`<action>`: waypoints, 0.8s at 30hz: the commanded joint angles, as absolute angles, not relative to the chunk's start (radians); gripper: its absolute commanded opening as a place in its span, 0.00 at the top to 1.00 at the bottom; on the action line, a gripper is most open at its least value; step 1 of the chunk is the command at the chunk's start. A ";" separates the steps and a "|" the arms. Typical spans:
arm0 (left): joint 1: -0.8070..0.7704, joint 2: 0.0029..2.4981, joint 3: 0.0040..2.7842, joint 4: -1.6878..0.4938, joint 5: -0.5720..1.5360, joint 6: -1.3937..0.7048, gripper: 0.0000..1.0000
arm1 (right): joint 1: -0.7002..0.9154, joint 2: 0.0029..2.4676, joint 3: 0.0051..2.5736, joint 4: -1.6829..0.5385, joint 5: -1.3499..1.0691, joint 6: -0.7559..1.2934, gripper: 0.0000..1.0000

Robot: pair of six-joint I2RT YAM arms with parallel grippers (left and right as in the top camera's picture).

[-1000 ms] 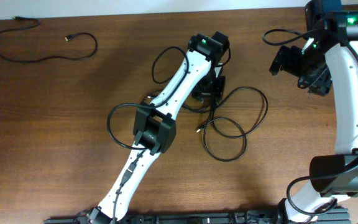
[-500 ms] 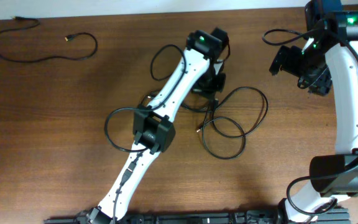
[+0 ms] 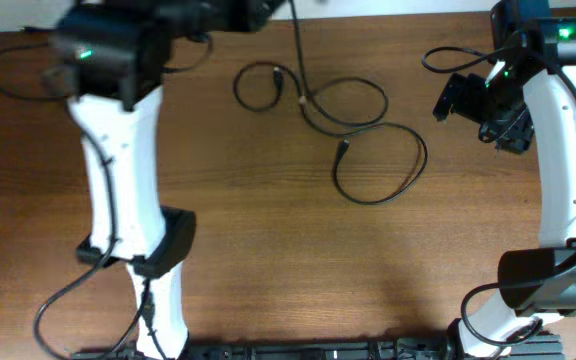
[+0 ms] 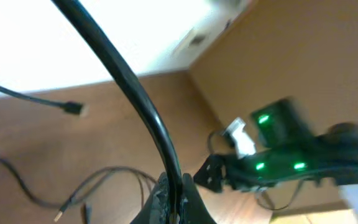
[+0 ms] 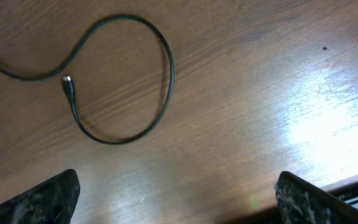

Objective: Untangle cables

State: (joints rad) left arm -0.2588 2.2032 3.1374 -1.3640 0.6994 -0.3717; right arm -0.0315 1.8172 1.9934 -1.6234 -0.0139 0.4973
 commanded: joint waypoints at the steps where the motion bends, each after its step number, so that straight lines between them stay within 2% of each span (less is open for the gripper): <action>1: -0.213 2.169 3.140 -1.283 0.741 -0.404 1.00 | -0.033 1.806 1.999 -1.623 -0.015 0.498 0.02; 3: -0.191 2.153 3.140 -1.180 0.721 -0.404 1.00 | -0.033 1.806 1.999 -1.623 -0.015 0.499 0.02; 4: -0.182 2.152 3.140 -1.171 0.644 -0.404 1.00 | -0.033 1.806 1.999 -1.623 -0.015 0.499 0.02; 6: -0.171 2.152 3.136 -1.216 0.404 -0.404 1.00 | -0.033 1.806 1.999 -1.623 -0.015 0.498 0.01; 7: -0.162 2.152 3.135 -1.267 0.199 -0.404 1.00 | -0.033 1.806 1.999 -1.623 -0.015 0.498 0.02; 9: -0.141 2.152 3.135 -1.302 0.017 -0.405 1.00 | -0.033 1.806 1.999 -1.623 -0.015 0.498 0.02; 12: -0.045 2.152 3.133 -1.399 -0.203 -0.551 1.00 | -0.033 1.806 1.999 -1.623 -0.015 0.498 0.02; 17: 0.158 2.152 3.079 -1.457 -0.234 -0.658 1.00 | -0.033 1.806 1.999 -1.623 -0.015 0.498 0.02; 24: 0.364 2.152 2.871 -1.402 -0.233 -0.696 1.00 | -0.033 1.806 1.999 -1.623 -0.015 0.498 0.02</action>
